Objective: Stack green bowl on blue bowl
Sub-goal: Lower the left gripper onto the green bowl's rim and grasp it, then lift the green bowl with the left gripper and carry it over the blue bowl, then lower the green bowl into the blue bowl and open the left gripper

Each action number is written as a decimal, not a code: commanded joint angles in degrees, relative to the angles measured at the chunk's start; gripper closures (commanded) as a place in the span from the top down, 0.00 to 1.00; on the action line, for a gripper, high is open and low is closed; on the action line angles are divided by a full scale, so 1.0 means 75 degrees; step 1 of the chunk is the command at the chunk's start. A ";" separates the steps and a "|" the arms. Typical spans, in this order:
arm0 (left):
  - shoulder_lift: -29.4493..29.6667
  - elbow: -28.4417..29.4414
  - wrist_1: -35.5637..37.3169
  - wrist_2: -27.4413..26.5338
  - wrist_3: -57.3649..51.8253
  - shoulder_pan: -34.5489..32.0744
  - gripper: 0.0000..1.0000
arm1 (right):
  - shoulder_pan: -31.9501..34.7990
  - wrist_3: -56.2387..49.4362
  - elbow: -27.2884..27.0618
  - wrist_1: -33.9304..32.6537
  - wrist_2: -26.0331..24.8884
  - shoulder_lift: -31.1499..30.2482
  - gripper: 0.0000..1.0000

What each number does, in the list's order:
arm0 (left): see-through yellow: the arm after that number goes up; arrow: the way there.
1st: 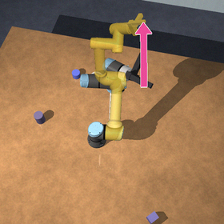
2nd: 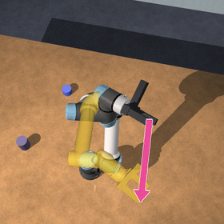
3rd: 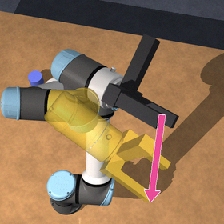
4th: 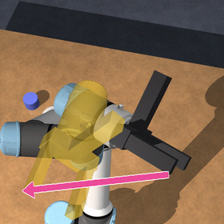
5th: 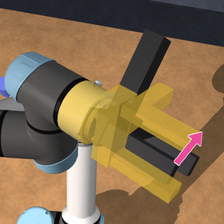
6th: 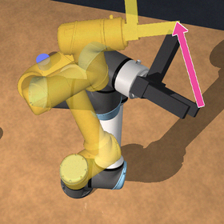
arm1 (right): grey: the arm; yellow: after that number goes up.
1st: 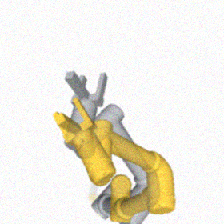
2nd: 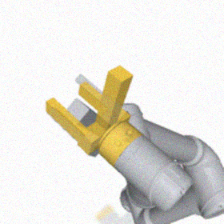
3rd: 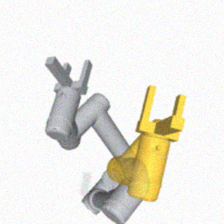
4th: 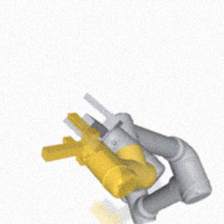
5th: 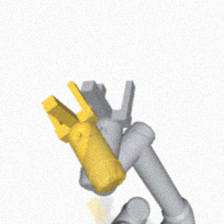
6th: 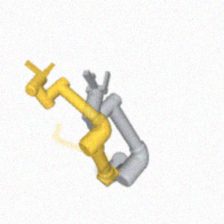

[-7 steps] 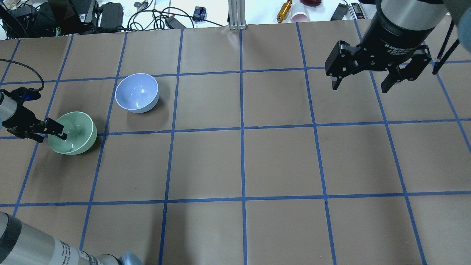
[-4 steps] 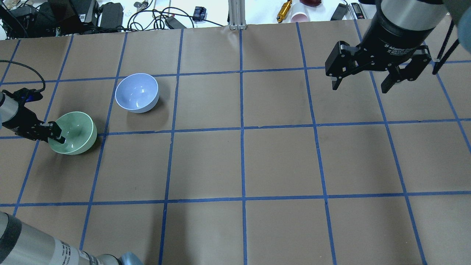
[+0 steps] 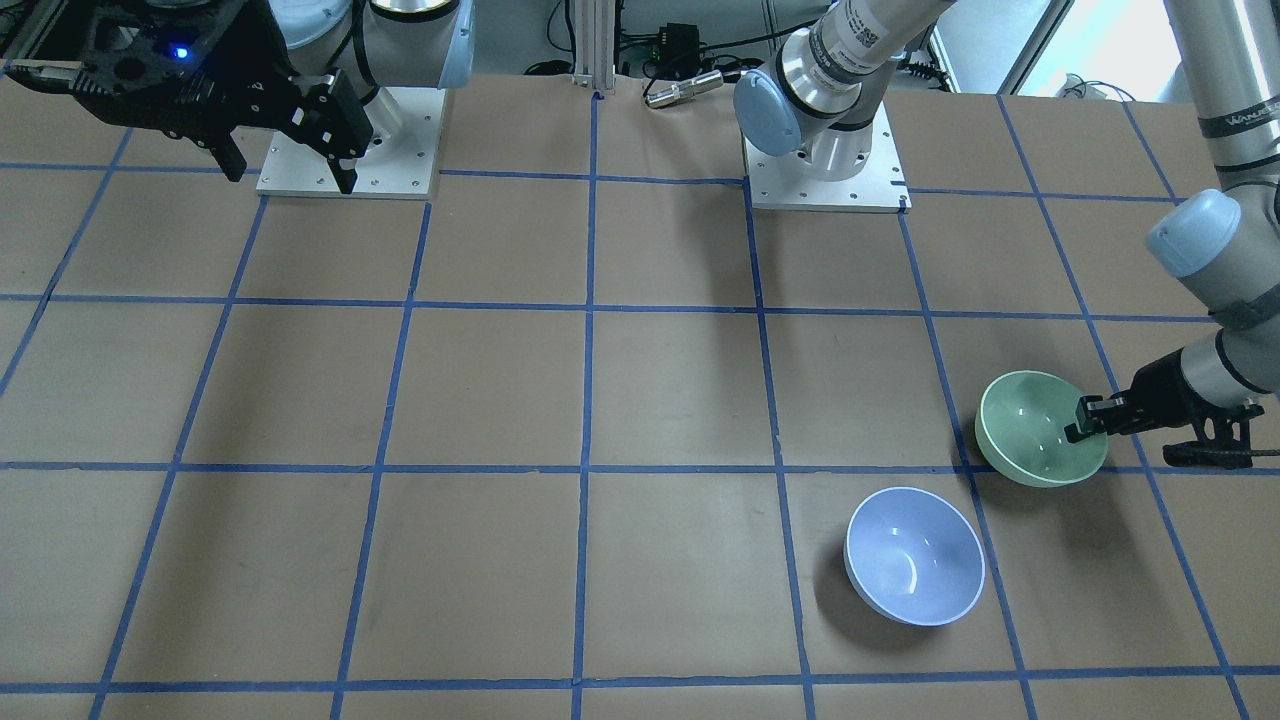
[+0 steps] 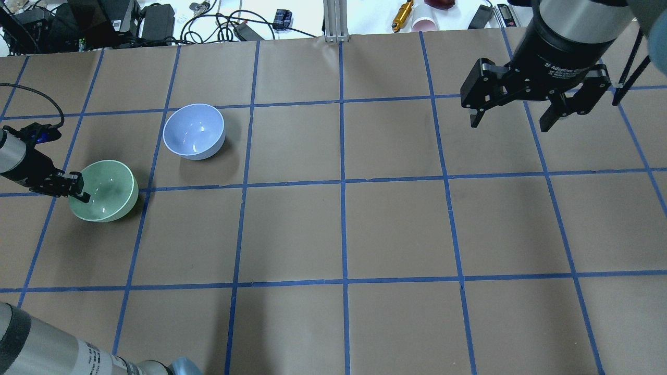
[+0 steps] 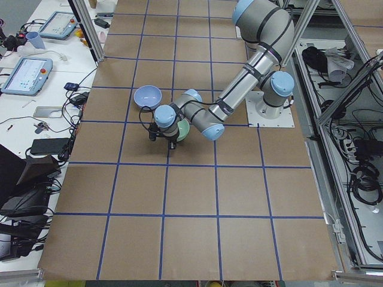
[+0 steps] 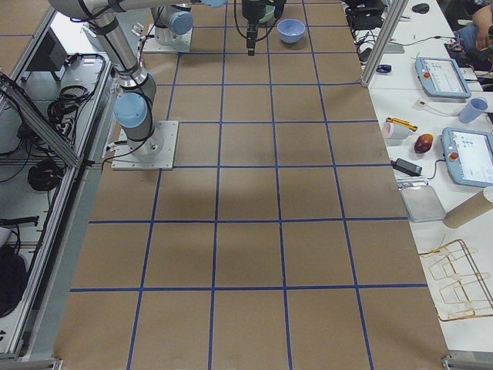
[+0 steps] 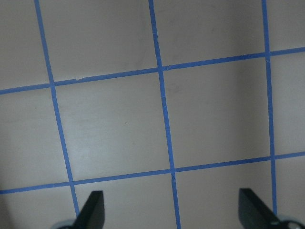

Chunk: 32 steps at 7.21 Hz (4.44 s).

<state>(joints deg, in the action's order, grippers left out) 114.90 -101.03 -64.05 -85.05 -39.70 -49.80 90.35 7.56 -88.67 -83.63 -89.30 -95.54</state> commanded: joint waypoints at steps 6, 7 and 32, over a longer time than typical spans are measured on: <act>-0.0871 0.0976 -0.1093 -0.0015 0.2419 -0.2334 0.08 | 0.0000 0.0000 -0.0002 -0.0006 0.0000 0.0000 1.00; -0.0650 0.1431 -0.1360 -0.0004 0.2423 -0.2407 0.08 | 0.0000 0.0000 0.0010 -0.0006 0.0000 0.0000 1.00; 0.0864 0.2455 -0.1198 0.1215 0.3056 -0.2606 0.33 | 0.0000 0.0000 0.0010 -0.0006 0.0000 0.0000 1.00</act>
<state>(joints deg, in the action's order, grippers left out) 121.37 -82.56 -72.97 -75.91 -16.76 -69.34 90.35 7.56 -88.62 -83.66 -89.30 -95.54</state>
